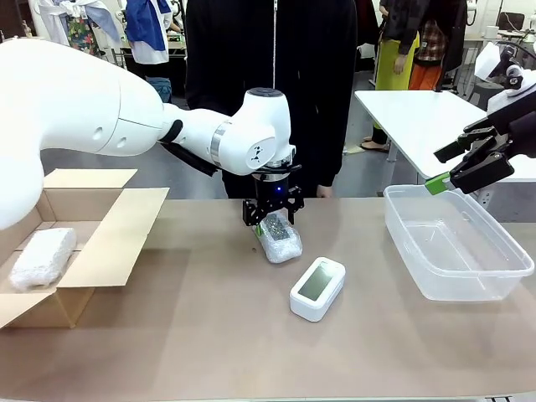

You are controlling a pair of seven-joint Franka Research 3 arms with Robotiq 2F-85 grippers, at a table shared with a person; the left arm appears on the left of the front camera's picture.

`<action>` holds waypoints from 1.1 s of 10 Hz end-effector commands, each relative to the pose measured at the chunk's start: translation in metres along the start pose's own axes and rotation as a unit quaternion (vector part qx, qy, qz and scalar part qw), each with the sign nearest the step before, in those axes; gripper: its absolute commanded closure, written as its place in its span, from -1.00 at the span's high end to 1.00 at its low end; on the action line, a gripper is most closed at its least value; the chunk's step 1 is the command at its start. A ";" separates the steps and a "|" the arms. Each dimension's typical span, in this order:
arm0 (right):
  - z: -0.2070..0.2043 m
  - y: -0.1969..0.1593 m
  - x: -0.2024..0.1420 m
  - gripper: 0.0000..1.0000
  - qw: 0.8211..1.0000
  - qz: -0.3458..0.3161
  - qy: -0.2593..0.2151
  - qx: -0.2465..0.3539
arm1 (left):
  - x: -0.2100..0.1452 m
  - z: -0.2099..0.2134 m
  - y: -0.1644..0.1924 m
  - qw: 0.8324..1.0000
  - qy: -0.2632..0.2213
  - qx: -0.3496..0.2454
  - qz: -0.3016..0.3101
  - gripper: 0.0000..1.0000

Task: Separate and place wrapped and unwrapped clocks.
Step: Pick up the Digital clock indicated by the person.

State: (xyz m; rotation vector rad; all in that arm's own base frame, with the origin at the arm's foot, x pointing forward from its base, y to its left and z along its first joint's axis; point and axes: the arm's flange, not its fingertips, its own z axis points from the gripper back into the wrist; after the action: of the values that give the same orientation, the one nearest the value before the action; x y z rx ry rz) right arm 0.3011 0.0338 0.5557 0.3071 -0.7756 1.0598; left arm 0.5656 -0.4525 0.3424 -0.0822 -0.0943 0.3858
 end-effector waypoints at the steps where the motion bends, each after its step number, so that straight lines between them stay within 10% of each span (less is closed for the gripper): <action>1: -0.002 -0.002 -0.001 1.00 1.000 0.001 -0.007 0.011 | 0.006 -0.008 -0.007 1.000 0.005 0.011 0.010 1.00; 5: -0.002 -0.002 -0.001 1.00 1.000 0.001 -0.007 0.011 | 0.010 -0.011 -0.009 0.999 0.007 0.030 0.027 1.00; 11: -0.002 -0.002 -0.001 1.00 1.000 0.001 -0.007 0.011 | 0.011 -0.012 -0.008 0.999 0.015 0.037 0.023 -0.20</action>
State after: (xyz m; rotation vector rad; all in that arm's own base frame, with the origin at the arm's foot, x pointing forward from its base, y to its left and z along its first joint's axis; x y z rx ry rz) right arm 0.3011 0.0338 0.5557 0.3071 -0.7756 1.0598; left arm 0.5765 -0.4528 0.3331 -0.0382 -0.0585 0.4088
